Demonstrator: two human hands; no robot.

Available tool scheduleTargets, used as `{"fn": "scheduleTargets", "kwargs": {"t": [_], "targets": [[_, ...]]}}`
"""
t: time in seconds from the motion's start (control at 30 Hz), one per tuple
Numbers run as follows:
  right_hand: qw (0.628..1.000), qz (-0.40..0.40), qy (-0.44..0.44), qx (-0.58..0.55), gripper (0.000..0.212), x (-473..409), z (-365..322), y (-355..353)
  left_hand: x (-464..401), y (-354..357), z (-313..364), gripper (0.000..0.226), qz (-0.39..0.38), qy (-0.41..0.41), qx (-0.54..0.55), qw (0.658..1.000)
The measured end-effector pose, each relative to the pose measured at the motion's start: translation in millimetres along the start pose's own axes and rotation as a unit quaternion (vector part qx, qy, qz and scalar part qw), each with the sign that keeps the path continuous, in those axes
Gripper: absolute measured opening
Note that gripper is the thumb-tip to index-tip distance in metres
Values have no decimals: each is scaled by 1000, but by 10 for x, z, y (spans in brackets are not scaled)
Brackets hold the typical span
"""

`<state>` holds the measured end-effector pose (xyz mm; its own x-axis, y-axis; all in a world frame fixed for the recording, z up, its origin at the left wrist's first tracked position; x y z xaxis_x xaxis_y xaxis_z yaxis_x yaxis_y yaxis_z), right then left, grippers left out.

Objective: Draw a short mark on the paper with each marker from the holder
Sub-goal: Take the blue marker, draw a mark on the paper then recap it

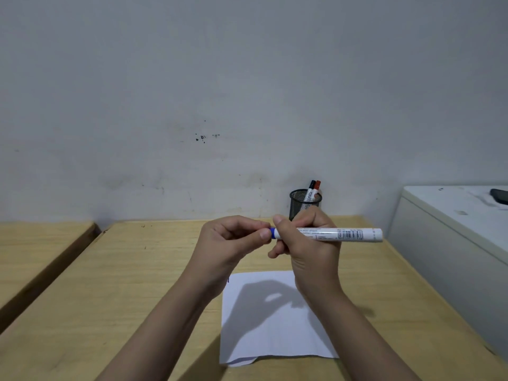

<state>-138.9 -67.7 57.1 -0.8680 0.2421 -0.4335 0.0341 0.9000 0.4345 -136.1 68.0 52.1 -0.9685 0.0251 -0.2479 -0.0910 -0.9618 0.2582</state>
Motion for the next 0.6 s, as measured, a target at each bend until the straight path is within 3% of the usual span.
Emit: {"fn": "scheduleTargets", "kwargs": {"t": [0.13,0.2,0.3,0.37,0.43,0.5,0.6], "targets": [[999,-16,28,9,37,-30,28,25,19,-16,23,20,7,8,-22,1000],[991,-24,128,0,31,-46,141,40,-2,-45,9,16,36,11,-31,999],[958,-24,284,-15,44,-5,298,8,-53,-85,6,6,89,34,-68,993],[953,-34,301,24,38,15,326,-40,-81,-116,4,6,116,54,-103,986],[972,-22,205,115,27,-31,293,-126,-110,-146,-2,4,134,67,-136,979],[974,-14,43,221,22,-132,199,-202,-170,-154,-19,5,144,76,-156,974],[923,-86,-125,353,27,-289,160,-231,-284,-94,-48,7,143,85,-173,971]]}}
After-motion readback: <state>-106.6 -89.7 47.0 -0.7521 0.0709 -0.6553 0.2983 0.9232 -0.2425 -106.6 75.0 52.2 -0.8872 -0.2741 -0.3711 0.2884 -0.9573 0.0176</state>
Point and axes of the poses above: each hand's wrist, its own x-axis away from the middle knuckle, its own y-axis out of the palm, z = x × y, the point moved 4 cm from there along -x, towards the middle knuckle, and after that the axes turned 4 degrees about z, right-handed, at the moved point
